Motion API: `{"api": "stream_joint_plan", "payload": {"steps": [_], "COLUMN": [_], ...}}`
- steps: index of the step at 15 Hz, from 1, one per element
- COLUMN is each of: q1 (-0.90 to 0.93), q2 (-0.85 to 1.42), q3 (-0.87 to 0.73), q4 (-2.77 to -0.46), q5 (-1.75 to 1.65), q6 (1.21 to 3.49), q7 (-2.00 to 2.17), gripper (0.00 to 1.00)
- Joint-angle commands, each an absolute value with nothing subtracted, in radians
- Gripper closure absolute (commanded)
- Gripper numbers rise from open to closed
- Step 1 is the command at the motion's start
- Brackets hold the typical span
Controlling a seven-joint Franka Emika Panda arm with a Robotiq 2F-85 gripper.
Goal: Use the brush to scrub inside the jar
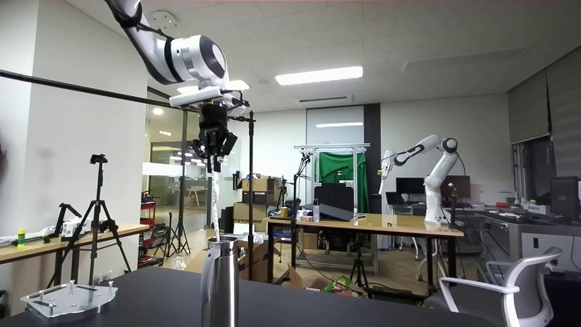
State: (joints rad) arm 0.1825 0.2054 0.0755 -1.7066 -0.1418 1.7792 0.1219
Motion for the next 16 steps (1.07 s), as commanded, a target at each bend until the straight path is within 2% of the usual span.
{"api": "stream_joint_plan", "payload": {"steps": [1,9,13,16], "q1": [0.172,0.153,0.174,0.189], "q2": [0.174,0.301,0.307,0.244], "q3": [0.085,0.053,0.045,0.052], "q4": [-1.696,-1.856,-1.848,-1.821], "q5": [-0.147,-0.142,-0.161,-0.172], "q6": [1.757,2.095,2.126,2.028], "q7": [0.163,0.36,0.374,0.359], "gripper": [0.96,0.96,0.96,0.96]}}
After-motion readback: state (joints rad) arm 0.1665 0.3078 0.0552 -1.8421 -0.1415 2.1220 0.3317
